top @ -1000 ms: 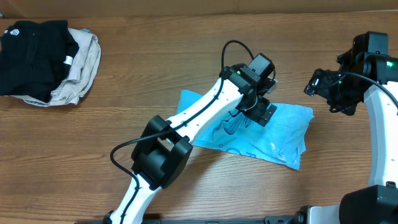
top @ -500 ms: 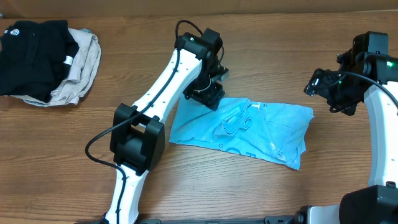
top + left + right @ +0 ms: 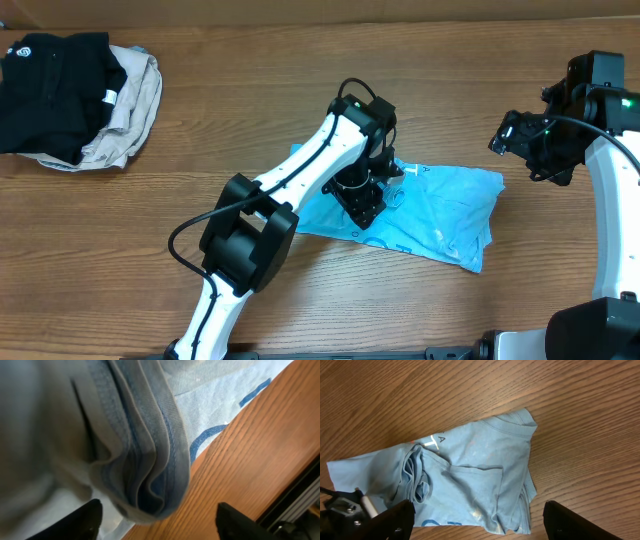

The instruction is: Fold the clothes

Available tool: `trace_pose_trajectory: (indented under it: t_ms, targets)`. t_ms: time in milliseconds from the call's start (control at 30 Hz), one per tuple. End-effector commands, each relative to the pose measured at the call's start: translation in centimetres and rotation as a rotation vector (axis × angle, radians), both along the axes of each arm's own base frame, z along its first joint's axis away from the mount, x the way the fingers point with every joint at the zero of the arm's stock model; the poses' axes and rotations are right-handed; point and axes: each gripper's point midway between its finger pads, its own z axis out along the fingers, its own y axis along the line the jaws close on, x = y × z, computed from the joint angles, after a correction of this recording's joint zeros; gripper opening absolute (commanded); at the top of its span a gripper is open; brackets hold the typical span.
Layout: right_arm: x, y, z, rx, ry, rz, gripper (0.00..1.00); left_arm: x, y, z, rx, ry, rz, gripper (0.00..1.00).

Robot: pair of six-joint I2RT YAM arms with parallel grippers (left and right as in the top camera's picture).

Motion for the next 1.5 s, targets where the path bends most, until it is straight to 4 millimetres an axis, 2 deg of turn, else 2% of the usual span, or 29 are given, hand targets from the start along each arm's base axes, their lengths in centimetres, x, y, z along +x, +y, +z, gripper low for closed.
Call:
trace_pose_trajectory:
  t_ms: [0, 100, 167, 333, 367, 600, 800, 833, 933, 1000, 1033, 1100, 1200, 1333, 1400, 1467]
  targets:
    - [0.3, -0.3, 0.6, -0.009, -0.020, -0.008, 0.86, -0.1, 0.3, -0.5, 0.029, -0.015, -0.020, 0.62]
    - [0.3, -0.3, 0.6, -0.009, -0.021, -0.008, 0.86, -0.2, -0.3, -0.5, 0.024, -0.024, -0.012, 0.48]
    - [0.3, -0.3, 0.6, -0.009, -0.023, -0.008, 0.86, -0.3, -0.7, -0.6, 0.023, -0.029, -0.009, 0.43]
    - [0.3, -0.3, 0.6, -0.009, -0.024, -0.008, 0.86, -1.3, -1.7, -0.6, 0.025, -0.032, -0.023, 0.07]
    - [0.3, -0.3, 0.6, -0.009, -0.025, -0.008, 0.86, -1.6, -2.0, -0.6, 0.027, -0.031, -0.025, 0.04]
    - [0.5, -0.3, 0.6, -0.010, -0.031, -0.009, 0.86, -3.5, -3.5, -0.6, 0.035, -0.030, -0.051, 0.05]
    - [0.7, -0.3, 0.7, -0.012, -0.037, -0.008, 0.86, -4.1, -4.1, -0.6, 0.041, -0.024, -0.041, 0.04]
    - [0.7, -0.4, 0.7, -0.012, -0.039, -0.008, 0.85, -4.2, -4.1, -0.5, 0.036, -0.018, -0.039, 0.05]
    - [0.8, -0.4, 0.7, -0.013, -0.045, -0.009, 0.85, -4.4, -4.3, -0.5, 0.032, -0.009, -0.027, 0.43]
    - [0.9, -0.4, 0.8, -0.014, -0.047, -0.009, 0.85, -4.3, -4.2, -0.5, 0.037, -0.008, -0.014, 0.77]
    - [0.9, -0.4, 0.7, -0.013, -0.046, -0.013, 0.85, -4.2, -4.2, -0.4, 0.040, -0.007, -0.001, 0.83]
    - [0.8, -0.6, 0.7, -0.010, -0.044, -0.029, 0.86, -3.3, -4.1, 0.0, 0.048, -0.020, 0.065, 0.92]
    - [0.4, -1.2, 0.6, -0.002, -0.029, -0.066, 0.86, -0.7, -4.4, 2.2, 0.010, -0.060, 0.157, 0.98]
    - [-0.5, -1.6, 0.1, 0.007, 0.013, -0.082, 0.86, 4.4, -4.2, 7.1, -0.099, -0.165, 0.248, 1.00]
    - [-1.2, -1.1, -1.0, 0.029, 0.051, -0.078, 0.89, 7.8, -3.3, 10.4, -0.172, -0.244, 0.310, 1.00]
    - [-1.7, -0.8, -2.1, 0.045, 0.076, -0.076, 0.90, 9.9, -2.5, 12.4, -0.215, -0.296, 0.355, 1.00]
